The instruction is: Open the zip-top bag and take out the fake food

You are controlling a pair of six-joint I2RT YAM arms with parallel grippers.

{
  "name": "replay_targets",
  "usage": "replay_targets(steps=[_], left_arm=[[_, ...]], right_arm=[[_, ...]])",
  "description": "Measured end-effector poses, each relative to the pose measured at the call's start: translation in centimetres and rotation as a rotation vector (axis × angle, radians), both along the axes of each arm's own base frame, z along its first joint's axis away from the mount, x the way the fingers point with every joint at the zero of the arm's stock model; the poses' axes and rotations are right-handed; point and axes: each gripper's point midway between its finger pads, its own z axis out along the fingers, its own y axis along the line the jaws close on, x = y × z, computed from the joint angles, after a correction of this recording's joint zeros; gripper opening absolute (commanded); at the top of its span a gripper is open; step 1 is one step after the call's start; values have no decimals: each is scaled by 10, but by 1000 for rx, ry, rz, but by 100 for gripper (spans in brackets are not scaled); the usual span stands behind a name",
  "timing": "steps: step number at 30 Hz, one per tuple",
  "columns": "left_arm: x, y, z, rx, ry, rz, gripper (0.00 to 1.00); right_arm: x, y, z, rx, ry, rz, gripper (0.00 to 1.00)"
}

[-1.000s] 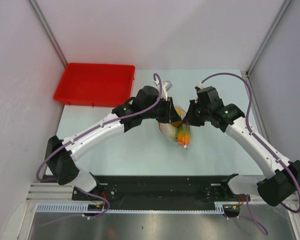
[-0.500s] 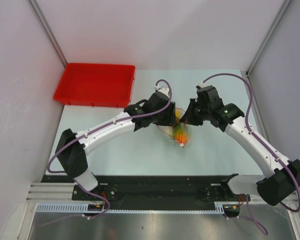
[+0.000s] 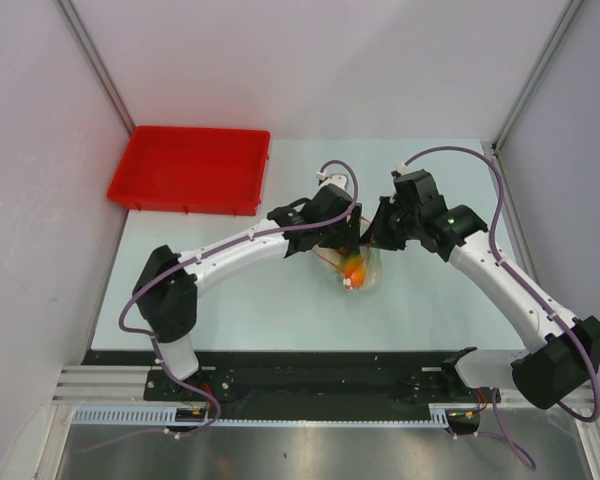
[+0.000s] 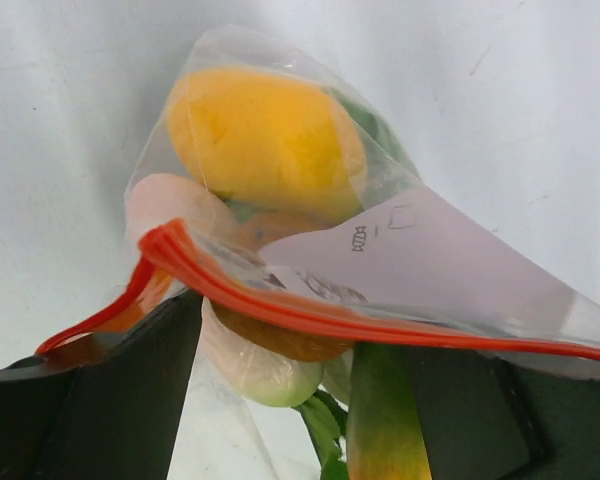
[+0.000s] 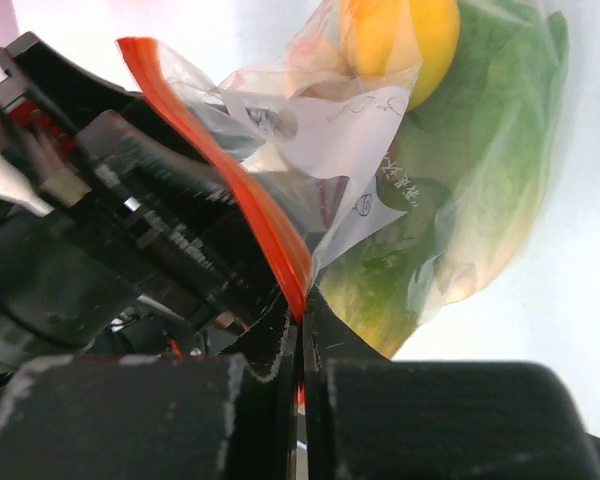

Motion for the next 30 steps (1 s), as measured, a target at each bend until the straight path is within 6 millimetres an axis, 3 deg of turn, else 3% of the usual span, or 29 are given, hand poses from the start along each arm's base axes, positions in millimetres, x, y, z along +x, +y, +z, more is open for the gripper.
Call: replay_targets(steps=[7, 16, 20, 24, 30], left_arm=[[6, -1, -16, 49, 1, -1, 78], [4, -22, -15, -10, -18, -106, 32], [3, -29, -13, -35, -19, -136, 21], [3, -36, -2, -58, -33, -168, 15], [-5, -53, 33, -140, -62, -281, 9]], right_arm=[[4, -3, -8, -21, 18, -7, 0], [8, -18, -13, -53, 23, -27, 0], [14, -35, -14, -79, 21, -67, 0], [16, -50, -12, -108, 4, -93, 0], [16, -66, -15, -183, -17, -102, 0]])
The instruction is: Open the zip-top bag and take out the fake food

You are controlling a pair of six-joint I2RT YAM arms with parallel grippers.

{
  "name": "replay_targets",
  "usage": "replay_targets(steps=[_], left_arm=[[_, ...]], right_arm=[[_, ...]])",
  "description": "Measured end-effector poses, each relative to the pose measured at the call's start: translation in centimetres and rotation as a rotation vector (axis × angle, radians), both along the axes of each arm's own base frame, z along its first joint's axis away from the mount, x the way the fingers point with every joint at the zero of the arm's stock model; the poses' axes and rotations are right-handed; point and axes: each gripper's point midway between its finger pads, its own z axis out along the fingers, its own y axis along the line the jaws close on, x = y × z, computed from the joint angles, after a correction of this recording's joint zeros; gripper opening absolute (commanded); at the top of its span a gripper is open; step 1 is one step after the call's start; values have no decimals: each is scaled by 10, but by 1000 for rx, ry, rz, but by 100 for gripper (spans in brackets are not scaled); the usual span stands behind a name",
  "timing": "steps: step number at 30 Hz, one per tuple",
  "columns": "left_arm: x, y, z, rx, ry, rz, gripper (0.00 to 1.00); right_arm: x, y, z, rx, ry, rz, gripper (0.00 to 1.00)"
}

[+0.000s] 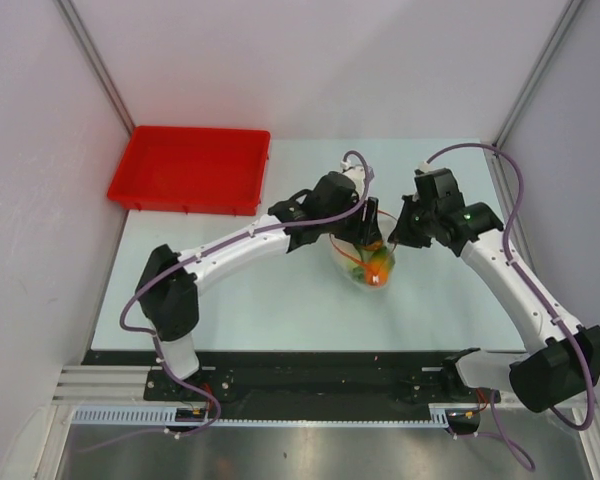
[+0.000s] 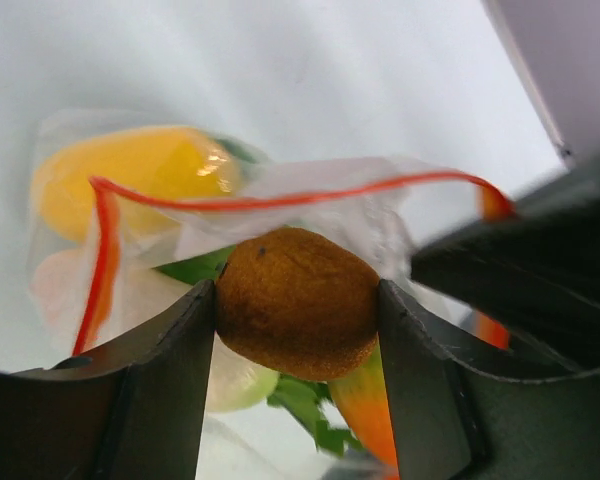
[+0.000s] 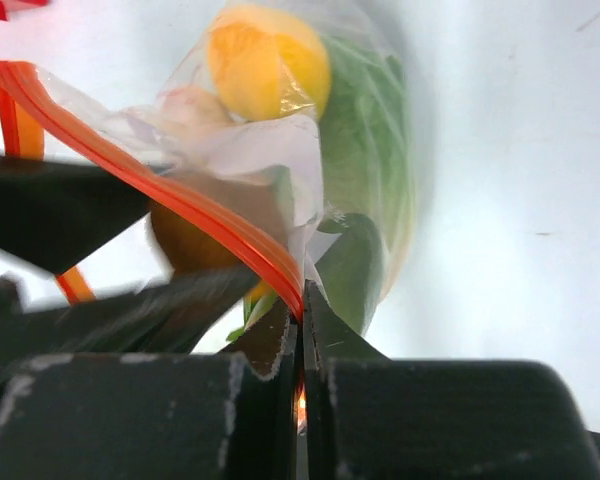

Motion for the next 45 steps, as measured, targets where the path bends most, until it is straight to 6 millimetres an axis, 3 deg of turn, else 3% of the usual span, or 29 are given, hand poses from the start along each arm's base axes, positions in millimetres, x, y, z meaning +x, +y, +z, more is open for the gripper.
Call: replay_targets(steps=[5, 8, 12, 15, 18, 22, 29, 33, 36, 42, 43, 44, 45], left_arm=[[-26, -8, 44, -112, -21, -152, 7], [-46, -8, 91, -248, -101, -263, 4], [-66, 12, 153, -385, -243, -355, 0], [-49, 37, 186, -433, -336, -302, 0], [-1, 75, 193, -411, -389, -129, 0], [82, 144, 165, -300, -381, 195, 0], [207, 258, 62, -37, -270, 649, 0], [254, 308, 11, 65, -229, 852, 0], [279, 330, -19, 83, -214, 935, 0], [322, 346, -76, 66, -165, 1000, 3], [324, 347, -84, 68, -154, 1005, 6], [325, 347, -90, 68, -144, 1010, 21], [327, 347, -96, 68, -135, 1016, 28]], right_arm=[[0, -16, 3, -59, -29, -17, 0], [1, -34, 10, -80, -58, -56, 0], [-2, -60, 21, -117, -97, -110, 0], [-7, -74, 27, -146, -120, -130, 0], [-11, -86, 33, -167, -143, -147, 0], [-17, -100, 34, -186, -139, -172, 0], [-21, -102, 32, -171, -115, -173, 0], [-21, -102, 33, -159, -113, -174, 0], [-21, -101, 33, -144, -111, -171, 0], [-21, -97, 34, -114, -104, -168, 0], [-21, -97, 34, -109, -104, -169, 0], [-21, -97, 35, -106, -104, -171, 0], [-21, -97, 35, -102, -104, -172, 0]])
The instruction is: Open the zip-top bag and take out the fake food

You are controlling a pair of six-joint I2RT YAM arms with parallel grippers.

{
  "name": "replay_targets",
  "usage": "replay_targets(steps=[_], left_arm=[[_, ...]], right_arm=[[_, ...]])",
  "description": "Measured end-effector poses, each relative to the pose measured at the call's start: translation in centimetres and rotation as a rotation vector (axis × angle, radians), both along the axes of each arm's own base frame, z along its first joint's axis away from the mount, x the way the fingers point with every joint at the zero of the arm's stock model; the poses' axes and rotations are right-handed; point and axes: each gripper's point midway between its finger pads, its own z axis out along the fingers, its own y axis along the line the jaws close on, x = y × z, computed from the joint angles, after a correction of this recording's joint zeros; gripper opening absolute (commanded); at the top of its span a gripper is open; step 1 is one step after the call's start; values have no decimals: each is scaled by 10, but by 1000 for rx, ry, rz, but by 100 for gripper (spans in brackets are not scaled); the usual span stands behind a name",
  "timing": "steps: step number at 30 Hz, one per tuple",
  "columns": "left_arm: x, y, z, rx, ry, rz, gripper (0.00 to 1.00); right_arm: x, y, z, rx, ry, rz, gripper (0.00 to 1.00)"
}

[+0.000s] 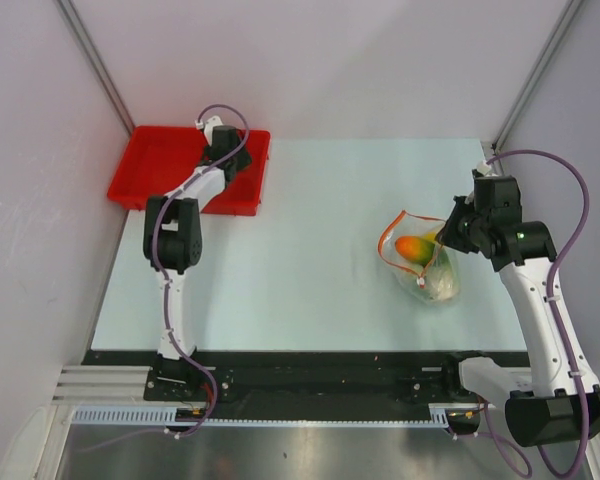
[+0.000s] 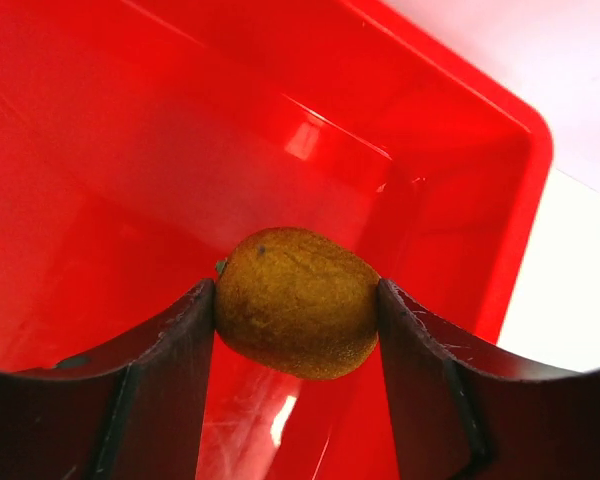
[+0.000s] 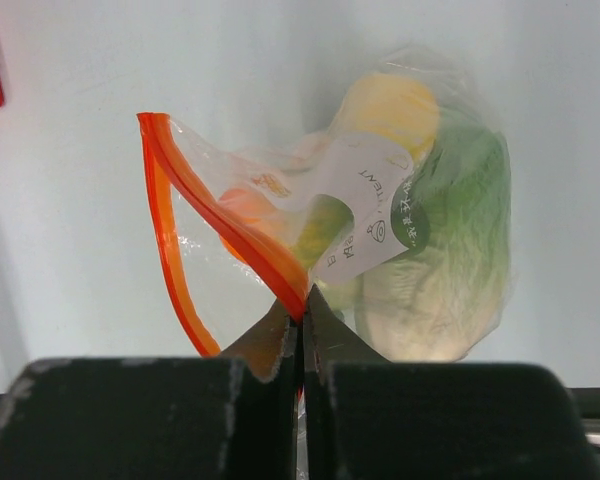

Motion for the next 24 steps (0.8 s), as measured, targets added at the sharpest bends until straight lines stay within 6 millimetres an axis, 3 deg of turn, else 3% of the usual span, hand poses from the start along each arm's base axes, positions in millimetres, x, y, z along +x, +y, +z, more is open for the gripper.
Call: replay_targets(steps=[6, 10, 14, 18, 21, 24], left_arm=[[11, -7, -17, -55, 19, 10, 53], [9, -12, -26, -83, 47, 3, 91], [6, -13, -28, -74, 81, -12, 97], [4, -11, -18, -40, 89, -31, 97], [-13, -9, -3, -20, 115, -48, 89], [-44, -14, 30, -30, 111, -93, 79]], right_arm=[[0, 1, 2, 12, -2, 0, 0], [0, 3, 2, 18, -2, 5, 0], [-1, 6, 3, 34, 0, 11, 0], [-1, 6, 3, 37, -1, 15, 0], [-3, 6, 4, 32, -4, 16, 0], [-6, 4, 4, 23, -1, 18, 0]])
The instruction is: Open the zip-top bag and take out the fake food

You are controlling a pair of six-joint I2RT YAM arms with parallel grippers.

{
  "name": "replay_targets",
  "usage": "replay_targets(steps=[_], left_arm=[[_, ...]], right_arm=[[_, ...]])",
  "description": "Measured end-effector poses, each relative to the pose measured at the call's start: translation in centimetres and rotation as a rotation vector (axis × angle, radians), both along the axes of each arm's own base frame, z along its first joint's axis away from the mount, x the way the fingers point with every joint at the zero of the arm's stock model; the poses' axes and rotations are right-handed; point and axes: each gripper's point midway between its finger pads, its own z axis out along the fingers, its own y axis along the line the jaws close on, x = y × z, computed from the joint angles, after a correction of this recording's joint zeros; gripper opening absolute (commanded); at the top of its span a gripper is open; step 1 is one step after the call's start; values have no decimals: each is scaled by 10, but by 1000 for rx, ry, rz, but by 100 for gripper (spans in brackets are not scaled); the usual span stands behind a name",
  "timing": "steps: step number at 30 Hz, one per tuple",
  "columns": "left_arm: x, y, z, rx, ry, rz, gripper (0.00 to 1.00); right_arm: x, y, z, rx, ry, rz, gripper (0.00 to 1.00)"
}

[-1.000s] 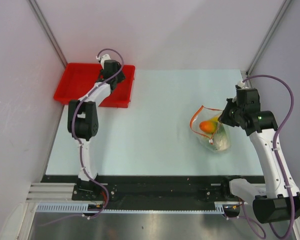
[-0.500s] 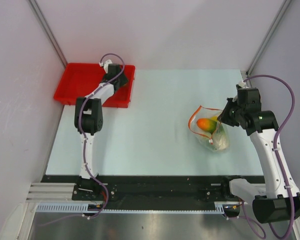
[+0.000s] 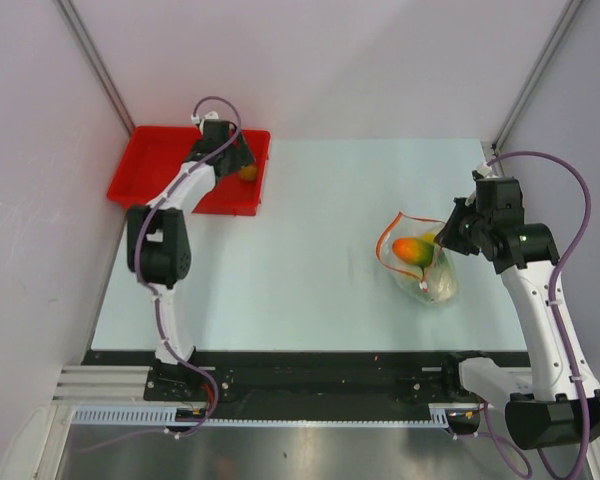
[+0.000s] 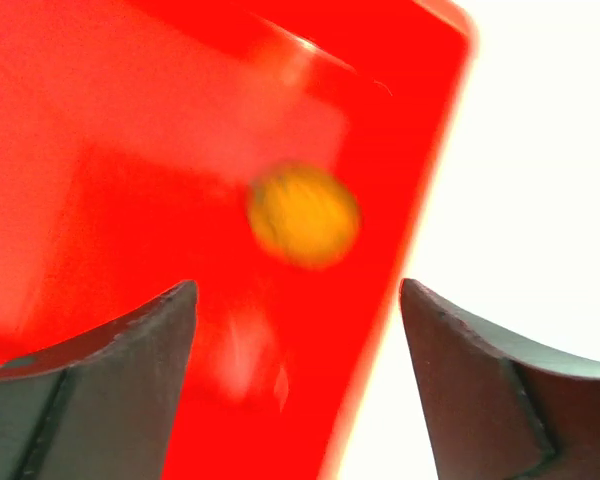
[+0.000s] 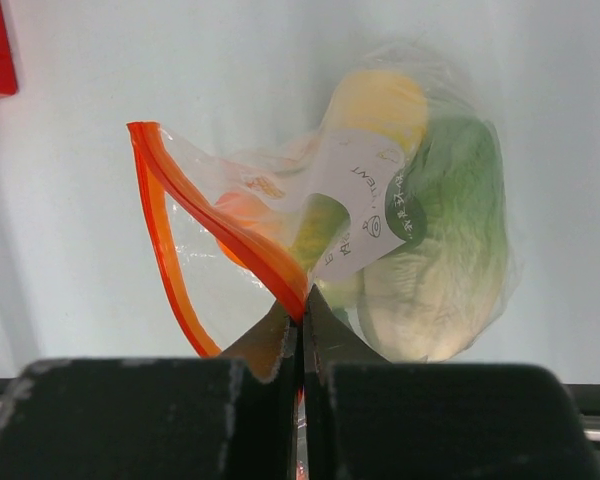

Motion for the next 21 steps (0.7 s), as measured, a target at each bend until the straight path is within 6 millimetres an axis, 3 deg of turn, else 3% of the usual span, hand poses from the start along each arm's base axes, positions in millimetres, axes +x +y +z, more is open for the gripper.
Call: replay_targets(steps=[2, 4, 8, 9, 11, 12, 14, 16, 18, 21], left_arm=[[-30, -12, 32, -28, -32, -56, 75], [-71, -39, 70, -80, -112, -163, 72], [-158, -144, 147, -180, -319, -505, 64], [-186, -181, 162, -205, -359, -619, 63], [-228, -235, 178, -227, -408, -793, 58], [-257, -267, 179, -230, -423, -903, 56], [-300, -308, 172, -219, -424, -1072, 55], [-326, -336, 162, -207, -408, -1198, 54], [-337, -362, 152, -194, -383, -1304, 60], [-333, -390, 134, -160, -357, -1408, 61]], right_arm=[[-1, 0, -1, -5, 4, 4, 0], [-2, -1, -1, -11, 5, 11, 0], [-2, 0, -1, -15, 3, 23, 0], [-2, 0, -1, -14, 2, 25, 0], [-2, 2, -1, -11, 4, 32, 0], [-2, 3, -1, -8, 5, 36, 0], [-2, 6, -2, 0, 10, 47, 0], [-2, 8, -2, 6, 13, 53, 0], [-2, 10, -2, 12, 14, 63, 0], [-4, 14, -2, 19, 14, 79, 0]])
